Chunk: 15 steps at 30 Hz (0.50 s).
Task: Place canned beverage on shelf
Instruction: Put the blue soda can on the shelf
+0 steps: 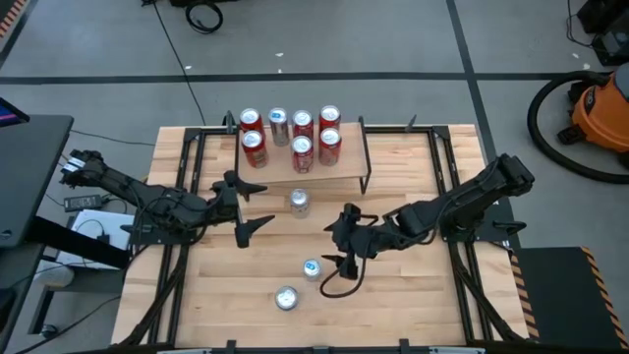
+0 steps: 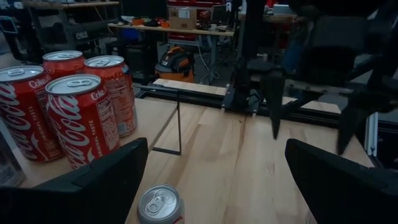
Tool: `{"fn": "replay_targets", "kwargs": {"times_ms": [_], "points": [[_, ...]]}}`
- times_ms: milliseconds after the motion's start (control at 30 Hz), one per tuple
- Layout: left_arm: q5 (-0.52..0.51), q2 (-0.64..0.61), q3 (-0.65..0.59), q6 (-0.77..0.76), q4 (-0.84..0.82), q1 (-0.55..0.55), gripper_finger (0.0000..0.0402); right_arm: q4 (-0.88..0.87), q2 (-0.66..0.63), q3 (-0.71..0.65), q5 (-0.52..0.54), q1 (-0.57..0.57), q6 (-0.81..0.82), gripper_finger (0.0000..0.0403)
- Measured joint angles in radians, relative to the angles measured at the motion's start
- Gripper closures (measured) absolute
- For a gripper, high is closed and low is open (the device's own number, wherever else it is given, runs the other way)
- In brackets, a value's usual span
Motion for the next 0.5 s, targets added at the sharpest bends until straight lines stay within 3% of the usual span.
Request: {"fn": "replay_targets", "kwargs": {"times_ms": [500], "points": [[-0.002, 0.0, 0.0, -0.003, 0.013, 0.006, 0.001, 0.2, 0.17, 0.002, -0.018, 0.047, -0.19, 0.0055]]}}
